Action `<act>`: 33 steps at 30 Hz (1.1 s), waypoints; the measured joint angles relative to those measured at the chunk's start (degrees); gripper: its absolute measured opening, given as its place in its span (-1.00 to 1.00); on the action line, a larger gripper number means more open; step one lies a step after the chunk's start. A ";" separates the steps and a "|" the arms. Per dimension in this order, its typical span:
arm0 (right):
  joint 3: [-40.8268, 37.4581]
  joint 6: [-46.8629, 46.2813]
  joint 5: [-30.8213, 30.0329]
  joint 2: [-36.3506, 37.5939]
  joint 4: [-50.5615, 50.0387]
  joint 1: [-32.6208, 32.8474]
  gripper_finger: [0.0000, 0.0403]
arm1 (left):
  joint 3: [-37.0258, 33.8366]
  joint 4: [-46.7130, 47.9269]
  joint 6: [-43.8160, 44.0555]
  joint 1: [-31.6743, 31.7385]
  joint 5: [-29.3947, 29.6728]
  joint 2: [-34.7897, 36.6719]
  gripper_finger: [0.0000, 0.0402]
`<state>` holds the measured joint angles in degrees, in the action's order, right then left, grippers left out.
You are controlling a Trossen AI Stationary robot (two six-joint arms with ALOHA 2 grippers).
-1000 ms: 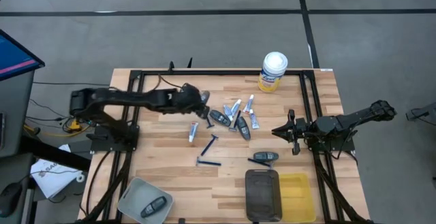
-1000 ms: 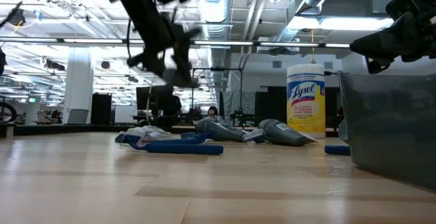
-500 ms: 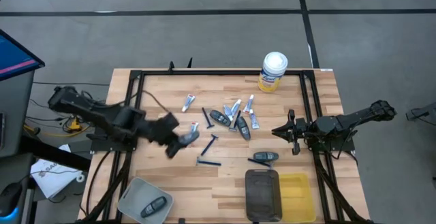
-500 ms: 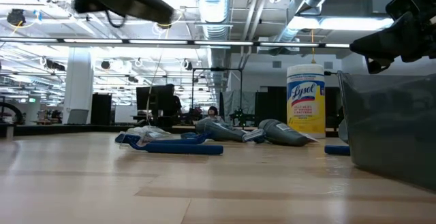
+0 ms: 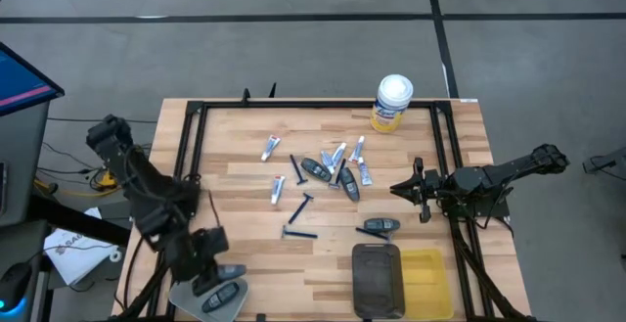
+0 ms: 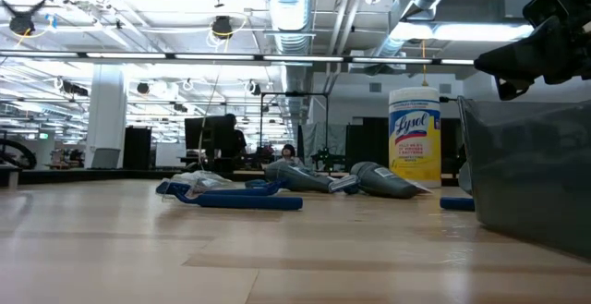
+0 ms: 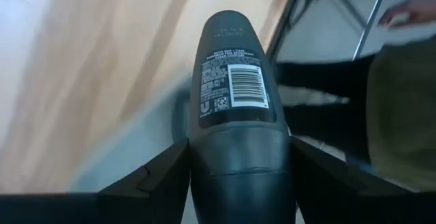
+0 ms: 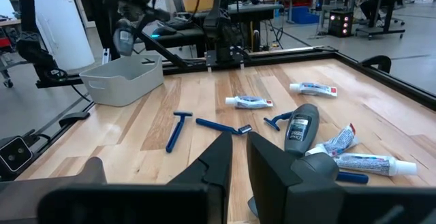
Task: Pick & Place Travel size toiletries
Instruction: Put the deodorant into the gray bin
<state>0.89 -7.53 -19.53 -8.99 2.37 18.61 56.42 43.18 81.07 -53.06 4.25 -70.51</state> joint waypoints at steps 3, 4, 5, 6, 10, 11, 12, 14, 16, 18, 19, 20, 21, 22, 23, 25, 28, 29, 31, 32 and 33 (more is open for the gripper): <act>0.00 0.00 0.00 0.00 0.02 0.00 -0.80 | 0.00 0.02 3.49 -4.45 -0.08 -1.96 0.05; 0.02 0.00 0.00 0.00 0.00 0.00 -0.80 | 0.00 0.04 4.10 -5.68 -0.16 -2.72 0.05; 0.01 0.00 0.00 0.00 0.00 0.00 -0.80 | 0.00 0.06 4.66 -6.70 -0.38 -3.50 0.05; -0.01 0.00 -0.01 0.00 0.02 0.00 -0.80 | 0.00 0.04 5.12 -7.42 -1.14 -4.40 0.05; -0.01 0.00 -0.01 0.00 0.01 0.00 -0.80 | 0.00 0.20 6.58 -8.30 -7.54 -8.59 0.05; -0.01 0.00 0.00 0.00 0.00 0.00 -0.80 | 0.00 0.23 6.69 -8.55 -8.98 -9.60 0.05; 0.00 0.00 0.00 0.00 0.02 0.00 -0.80 | 0.00 0.42 6.85 -8.70 -10.09 -10.50 0.05; 0.01 0.00 0.00 0.00 0.01 0.00 -0.80 | 0.00 0.59 7.03 -8.89 -11.26 -12.05 0.05; 0.02 0.00 -0.02 0.00 0.01 0.00 -0.80 | 0.00 0.60 7.12 -8.89 -11.38 -13.17 0.05; 0.02 0.00 0.00 0.00 0.02 0.00 -0.80 | 0.00 0.70 7.22 -8.87 -11.41 -13.82 0.05; 0.02 0.00 0.00 0.02 0.02 0.00 -0.80 | 0.00 0.88 7.26 -8.77 -11.43 -14.13 0.05; 0.01 0.00 0.00 0.00 0.02 0.00 -0.80 | 0.00 1.08 7.31 -8.62 -11.49 -14.45 0.05; 0.02 0.00 0.00 0.00 0.02 0.00 -0.80 | 0.00 1.25 7.32 -8.56 -11.57 -14.75 0.05; 0.02 0.00 0.00 0.00 0.02 0.00 -0.80 | 0.00 1.49 7.35 -8.56 -11.61 -14.93 0.05; 0.02 0.00 0.00 0.00 0.02 0.00 -0.80 | 0.00 1.86 7.37 -8.56 -11.61 -15.02 0.05; 0.00 0.00 0.00 0.00 0.02 0.00 -0.80 | 0.00 2.14 7.40 -8.56 -11.58 -15.05 0.06; -0.01 0.00 0.00 0.00 0.02 0.00 -0.80 | 0.00 2.49 7.42 -8.56 -11.56 -15.05 0.09; 0.02 0.00 0.00 0.00 0.02 0.00 -0.80 | 0.00 2.54 7.44 -8.56 -11.56 -15.05 0.12; 0.01 0.00 0.00 0.00 0.02 0.00 -0.80 | 0.00 2.50 7.44 -8.56 -11.53 -15.05 0.18; 0.00 0.00 0.00 0.00 0.02 0.00 -0.80 | 0.00 2.52 7.44 -8.56 -11.49 -15.05 0.22; 0.00 0.00 0.00 0.00 0.02 0.00 -0.80 | 0.00 2.51 7.46 -8.56 -11.40 -15.05 0.26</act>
<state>0.89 -7.53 -19.53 -8.99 2.39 18.61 56.42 45.69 88.53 -61.63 -7.15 -85.56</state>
